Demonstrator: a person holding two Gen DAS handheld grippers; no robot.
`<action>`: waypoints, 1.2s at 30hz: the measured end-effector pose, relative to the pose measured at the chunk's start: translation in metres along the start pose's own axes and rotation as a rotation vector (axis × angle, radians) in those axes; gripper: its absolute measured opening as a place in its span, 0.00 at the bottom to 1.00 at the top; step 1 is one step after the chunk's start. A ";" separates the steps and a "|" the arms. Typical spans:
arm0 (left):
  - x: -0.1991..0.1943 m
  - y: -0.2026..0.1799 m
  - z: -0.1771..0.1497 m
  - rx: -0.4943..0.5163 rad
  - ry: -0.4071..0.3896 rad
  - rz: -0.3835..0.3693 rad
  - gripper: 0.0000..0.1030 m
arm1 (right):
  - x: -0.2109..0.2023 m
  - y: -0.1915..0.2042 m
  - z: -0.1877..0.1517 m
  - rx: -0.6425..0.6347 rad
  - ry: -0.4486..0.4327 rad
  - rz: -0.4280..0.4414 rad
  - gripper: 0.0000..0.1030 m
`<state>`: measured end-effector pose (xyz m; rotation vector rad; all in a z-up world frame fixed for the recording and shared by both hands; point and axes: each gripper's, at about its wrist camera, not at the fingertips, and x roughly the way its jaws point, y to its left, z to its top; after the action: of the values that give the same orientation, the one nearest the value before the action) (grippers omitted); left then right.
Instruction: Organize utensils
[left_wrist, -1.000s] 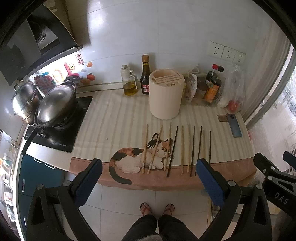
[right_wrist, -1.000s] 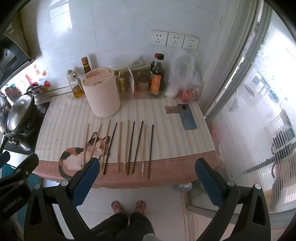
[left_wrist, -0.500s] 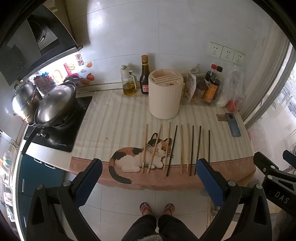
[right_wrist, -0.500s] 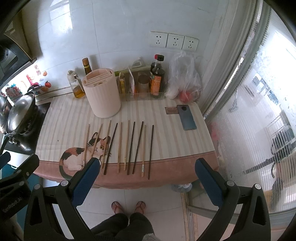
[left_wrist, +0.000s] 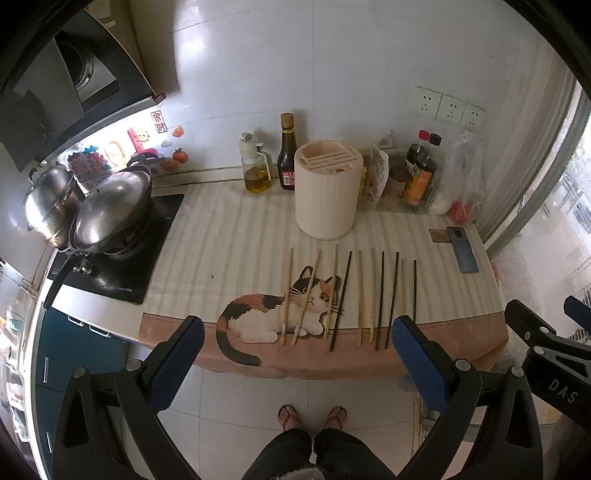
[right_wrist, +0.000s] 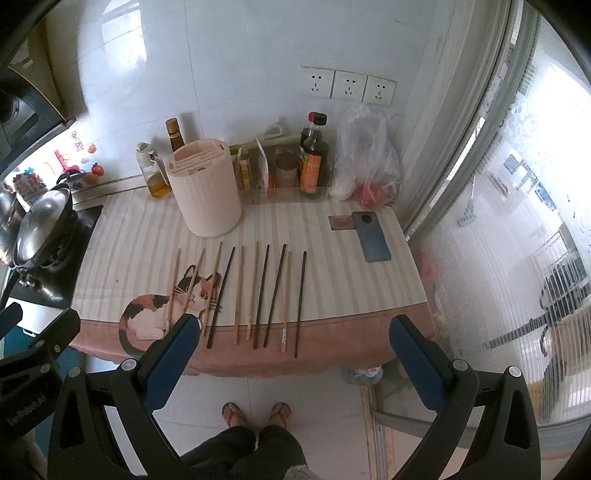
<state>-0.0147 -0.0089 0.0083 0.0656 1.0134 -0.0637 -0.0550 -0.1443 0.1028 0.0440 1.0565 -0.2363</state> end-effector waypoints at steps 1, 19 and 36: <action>0.000 0.000 0.000 0.000 -0.001 0.001 1.00 | -0.001 -0.001 0.001 -0.001 -0.001 0.002 1.00; -0.002 -0.001 -0.001 -0.001 -0.005 -0.003 1.00 | -0.005 -0.002 0.002 0.001 -0.006 0.002 1.00; -0.011 -0.001 0.001 -0.003 -0.029 -0.001 1.00 | -0.012 -0.004 0.006 -0.001 -0.014 0.006 1.00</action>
<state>-0.0199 -0.0101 0.0186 0.0608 0.9847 -0.0640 -0.0565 -0.1470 0.1168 0.0446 1.0425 -0.2309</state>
